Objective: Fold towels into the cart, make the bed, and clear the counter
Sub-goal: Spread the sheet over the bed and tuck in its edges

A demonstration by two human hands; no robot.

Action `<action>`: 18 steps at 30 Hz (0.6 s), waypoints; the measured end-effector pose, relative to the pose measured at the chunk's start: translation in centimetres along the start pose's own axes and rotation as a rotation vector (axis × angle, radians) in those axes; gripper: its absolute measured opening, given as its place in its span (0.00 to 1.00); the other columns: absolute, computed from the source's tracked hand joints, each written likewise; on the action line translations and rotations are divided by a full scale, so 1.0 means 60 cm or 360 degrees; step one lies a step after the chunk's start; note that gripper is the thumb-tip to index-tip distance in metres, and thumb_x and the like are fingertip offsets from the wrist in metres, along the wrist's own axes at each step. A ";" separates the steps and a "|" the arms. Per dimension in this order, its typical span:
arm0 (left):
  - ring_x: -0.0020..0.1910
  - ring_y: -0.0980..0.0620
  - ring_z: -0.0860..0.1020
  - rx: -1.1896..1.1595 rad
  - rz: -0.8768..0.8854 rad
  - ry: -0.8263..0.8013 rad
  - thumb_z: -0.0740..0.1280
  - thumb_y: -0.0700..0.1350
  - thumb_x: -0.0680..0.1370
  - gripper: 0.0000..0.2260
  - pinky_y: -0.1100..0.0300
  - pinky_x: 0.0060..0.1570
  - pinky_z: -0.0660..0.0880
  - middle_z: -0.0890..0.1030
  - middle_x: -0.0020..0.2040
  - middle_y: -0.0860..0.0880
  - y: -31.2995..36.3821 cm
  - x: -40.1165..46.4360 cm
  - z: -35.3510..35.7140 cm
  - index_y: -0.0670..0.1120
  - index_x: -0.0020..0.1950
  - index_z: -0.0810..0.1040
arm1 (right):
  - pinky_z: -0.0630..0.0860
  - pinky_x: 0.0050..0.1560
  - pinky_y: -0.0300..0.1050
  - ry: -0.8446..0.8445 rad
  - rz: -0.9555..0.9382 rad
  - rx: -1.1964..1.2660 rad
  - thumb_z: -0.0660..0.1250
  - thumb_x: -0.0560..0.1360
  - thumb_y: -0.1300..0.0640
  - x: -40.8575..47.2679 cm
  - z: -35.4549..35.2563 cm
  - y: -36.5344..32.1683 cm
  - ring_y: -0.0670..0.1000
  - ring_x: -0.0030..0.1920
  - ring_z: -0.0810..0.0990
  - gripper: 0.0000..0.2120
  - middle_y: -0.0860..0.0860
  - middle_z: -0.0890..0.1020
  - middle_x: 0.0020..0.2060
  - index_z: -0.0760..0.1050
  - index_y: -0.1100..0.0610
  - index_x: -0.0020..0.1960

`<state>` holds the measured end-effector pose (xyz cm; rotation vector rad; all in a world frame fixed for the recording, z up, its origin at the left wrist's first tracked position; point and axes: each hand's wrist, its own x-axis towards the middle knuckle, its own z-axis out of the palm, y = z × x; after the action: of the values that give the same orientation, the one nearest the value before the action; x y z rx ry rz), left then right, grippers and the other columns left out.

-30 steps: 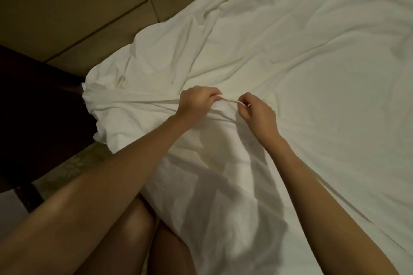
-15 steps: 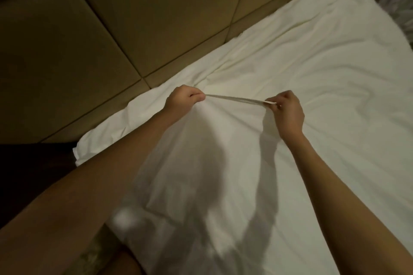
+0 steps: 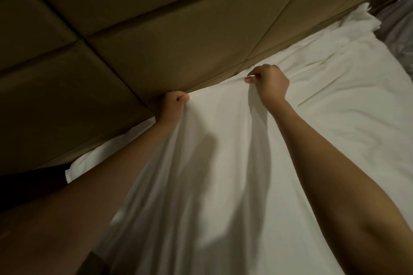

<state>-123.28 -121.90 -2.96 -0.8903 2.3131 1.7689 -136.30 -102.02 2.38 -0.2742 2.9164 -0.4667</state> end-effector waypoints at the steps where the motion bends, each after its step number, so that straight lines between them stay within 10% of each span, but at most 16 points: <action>1: 0.35 0.54 0.68 0.0017 -0.0028 0.0068 0.62 0.44 0.73 0.08 0.57 0.38 0.62 0.71 0.32 0.48 -0.004 0.000 0.004 0.42 0.38 0.75 | 0.69 0.45 0.46 -0.0017 0.0015 0.0016 0.67 0.74 0.57 0.009 0.009 -0.004 0.54 0.53 0.77 0.07 0.51 0.83 0.47 0.83 0.53 0.49; 10: 0.38 0.45 0.74 0.0696 -0.0231 0.0165 0.61 0.46 0.78 0.11 0.57 0.31 0.60 0.74 0.31 0.48 -0.078 0.023 0.020 0.46 0.36 0.74 | 0.67 0.47 0.47 -0.0226 0.0061 -0.0087 0.65 0.75 0.55 0.026 0.134 0.013 0.57 0.58 0.73 0.09 0.57 0.80 0.50 0.80 0.55 0.54; 18: 0.62 0.43 0.72 0.1050 0.0051 0.0024 0.58 0.39 0.78 0.17 0.51 0.55 0.70 0.72 0.66 0.46 -0.110 -0.007 0.026 0.47 0.67 0.70 | 0.63 0.63 0.53 -0.0263 -0.0062 -0.0231 0.61 0.77 0.55 -0.012 0.143 0.033 0.58 0.65 0.68 0.19 0.56 0.73 0.65 0.69 0.57 0.67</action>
<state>-120.08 -121.37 -8.89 -0.7368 2.6528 0.8791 -134.17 -102.55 -6.20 -0.3712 2.7907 -0.2255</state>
